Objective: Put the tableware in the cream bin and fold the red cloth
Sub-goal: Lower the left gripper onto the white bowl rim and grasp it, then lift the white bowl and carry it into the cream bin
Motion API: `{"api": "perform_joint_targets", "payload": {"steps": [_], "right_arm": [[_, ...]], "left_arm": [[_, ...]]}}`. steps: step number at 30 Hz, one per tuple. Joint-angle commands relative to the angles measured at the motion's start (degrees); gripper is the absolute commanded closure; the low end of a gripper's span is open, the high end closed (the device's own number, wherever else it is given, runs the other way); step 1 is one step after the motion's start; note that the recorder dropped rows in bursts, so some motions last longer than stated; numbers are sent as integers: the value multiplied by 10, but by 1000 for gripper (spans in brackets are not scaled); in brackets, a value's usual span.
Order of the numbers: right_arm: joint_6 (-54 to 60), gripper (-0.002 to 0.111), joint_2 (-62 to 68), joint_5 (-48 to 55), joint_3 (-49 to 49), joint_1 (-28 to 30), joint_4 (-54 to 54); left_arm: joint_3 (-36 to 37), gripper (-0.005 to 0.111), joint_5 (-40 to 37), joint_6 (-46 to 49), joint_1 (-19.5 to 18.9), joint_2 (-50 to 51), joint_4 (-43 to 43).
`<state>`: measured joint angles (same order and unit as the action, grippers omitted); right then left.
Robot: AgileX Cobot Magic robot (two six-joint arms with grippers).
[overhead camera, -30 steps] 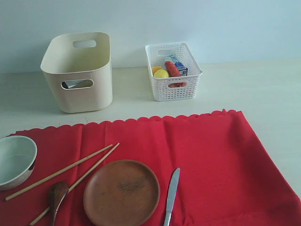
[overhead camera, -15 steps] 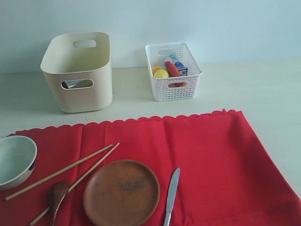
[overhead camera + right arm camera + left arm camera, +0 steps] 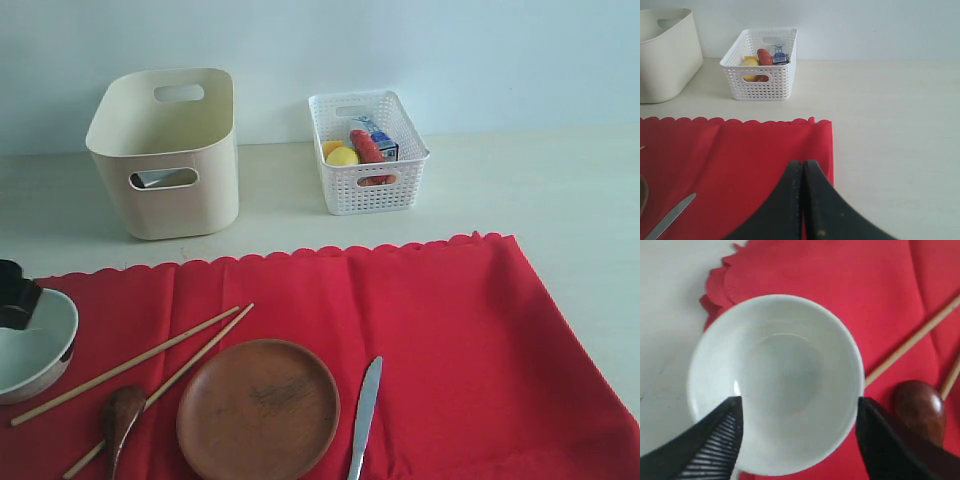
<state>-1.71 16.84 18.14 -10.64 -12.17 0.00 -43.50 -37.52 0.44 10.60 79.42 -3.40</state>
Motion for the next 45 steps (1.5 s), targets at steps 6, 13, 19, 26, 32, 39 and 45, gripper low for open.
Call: {"api": "perform_joint_targets", "payload": {"steps": [6,13,19,26,32,39,45], "right_arm": [[-1,108,-3,-3,0,2,0],[-1,108,-3,-3,0,2,0],[0,108,-3,-3,0,2,0],[-1,108,-3,-3,0,2,0],[-1,108,-3,-3,0,2,0],[0,108,-3,-3,0,2,0],[-1,108,-3,-3,0,2,0]], "left_arm": [[-60,43,-13,20,72,153,1],[-60,53,-32,21,72,199,0],[-69,107,-46,24,72,194,-11],[-157,107,-188,27,77,97,-104],[-259,107,-193,136,89,40,-139],[-364,107,-130,173,115,92,-134],[-532,107,-133,233,115,218,-66]]}}
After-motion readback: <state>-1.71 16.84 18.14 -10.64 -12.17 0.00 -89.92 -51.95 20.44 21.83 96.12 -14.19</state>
